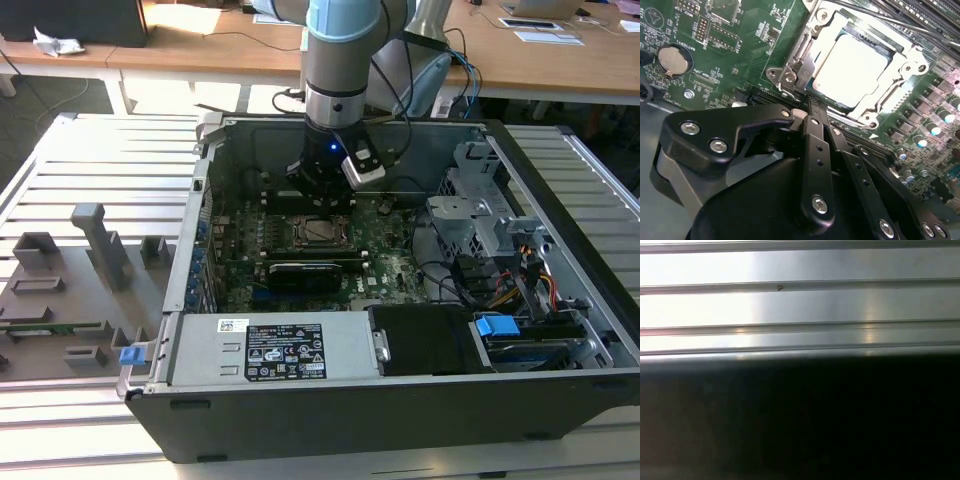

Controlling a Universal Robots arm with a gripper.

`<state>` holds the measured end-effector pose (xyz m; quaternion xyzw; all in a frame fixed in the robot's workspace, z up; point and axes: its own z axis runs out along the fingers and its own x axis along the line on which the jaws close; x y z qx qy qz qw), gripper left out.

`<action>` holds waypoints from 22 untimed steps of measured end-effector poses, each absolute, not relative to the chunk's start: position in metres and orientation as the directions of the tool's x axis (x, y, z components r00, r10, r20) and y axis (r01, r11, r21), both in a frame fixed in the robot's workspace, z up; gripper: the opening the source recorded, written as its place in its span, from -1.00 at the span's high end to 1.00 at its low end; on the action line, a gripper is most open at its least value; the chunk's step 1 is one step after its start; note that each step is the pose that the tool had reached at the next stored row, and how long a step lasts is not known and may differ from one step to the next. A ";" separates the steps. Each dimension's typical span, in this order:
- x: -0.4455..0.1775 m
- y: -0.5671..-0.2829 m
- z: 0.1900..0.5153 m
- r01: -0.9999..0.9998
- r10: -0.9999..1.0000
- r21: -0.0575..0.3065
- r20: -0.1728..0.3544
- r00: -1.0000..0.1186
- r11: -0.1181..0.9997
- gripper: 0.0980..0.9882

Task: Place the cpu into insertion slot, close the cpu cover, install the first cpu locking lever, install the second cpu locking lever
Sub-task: 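Install the first cpu locking lever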

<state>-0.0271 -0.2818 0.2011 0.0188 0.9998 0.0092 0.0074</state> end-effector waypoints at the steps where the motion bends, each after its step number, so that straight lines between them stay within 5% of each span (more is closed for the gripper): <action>1: -0.026 -0.282 0.201 0.037 0.038 0.018 -0.014 -0.999 0.999 0.98; 9: -0.021 -0.282 0.213 0.037 0.038 0.015 -0.015 -0.999 0.999 0.98; 22: -0.022 -0.328 0.213 0.037 0.037 0.015 -0.015 -0.999 0.999 0.98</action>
